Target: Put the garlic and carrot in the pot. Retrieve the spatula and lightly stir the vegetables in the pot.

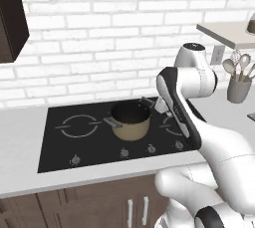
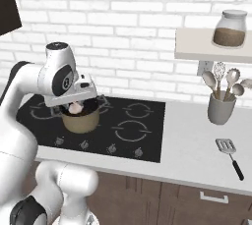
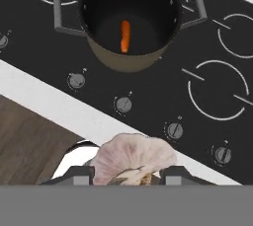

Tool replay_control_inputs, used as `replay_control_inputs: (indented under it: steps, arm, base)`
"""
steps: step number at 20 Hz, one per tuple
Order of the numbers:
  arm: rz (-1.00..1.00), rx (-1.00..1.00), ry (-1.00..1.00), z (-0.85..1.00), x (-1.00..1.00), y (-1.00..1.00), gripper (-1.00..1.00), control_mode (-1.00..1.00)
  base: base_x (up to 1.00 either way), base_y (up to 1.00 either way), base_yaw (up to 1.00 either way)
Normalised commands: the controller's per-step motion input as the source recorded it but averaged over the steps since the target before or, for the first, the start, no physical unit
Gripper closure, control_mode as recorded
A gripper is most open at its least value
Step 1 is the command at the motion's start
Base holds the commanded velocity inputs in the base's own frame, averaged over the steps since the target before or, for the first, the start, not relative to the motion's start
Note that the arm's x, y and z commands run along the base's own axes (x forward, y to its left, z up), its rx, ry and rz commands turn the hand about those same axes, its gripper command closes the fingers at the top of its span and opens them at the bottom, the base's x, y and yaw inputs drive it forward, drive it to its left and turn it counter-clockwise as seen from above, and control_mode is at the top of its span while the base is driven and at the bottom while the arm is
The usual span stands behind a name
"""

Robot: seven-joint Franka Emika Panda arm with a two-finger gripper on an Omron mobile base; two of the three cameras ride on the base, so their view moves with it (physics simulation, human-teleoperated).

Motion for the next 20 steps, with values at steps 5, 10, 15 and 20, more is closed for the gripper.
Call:
replay_control_inputs:
  steps: [5,10,15,20]
  arm:
    - [0.04,0.03,0.01,-0.2,0.66,0.58,1.0,-1.0]
    - [0.04,0.03,0.03,-0.21,0.62,0.52,1.0,-1.0]
    - [0.03,0.01,0.0,-0.3,0.48,0.3,1.0,-1.0]
    - [0.03,0.0,0.0,-0.44,0.46,0.02,1.0,-1.0]
  base:
    - [0.0,0.0,0.0]
    - [0.0,0.0,0.0]
    - [0.0,0.0,0.0]
    - [0.0,0.0,0.0]
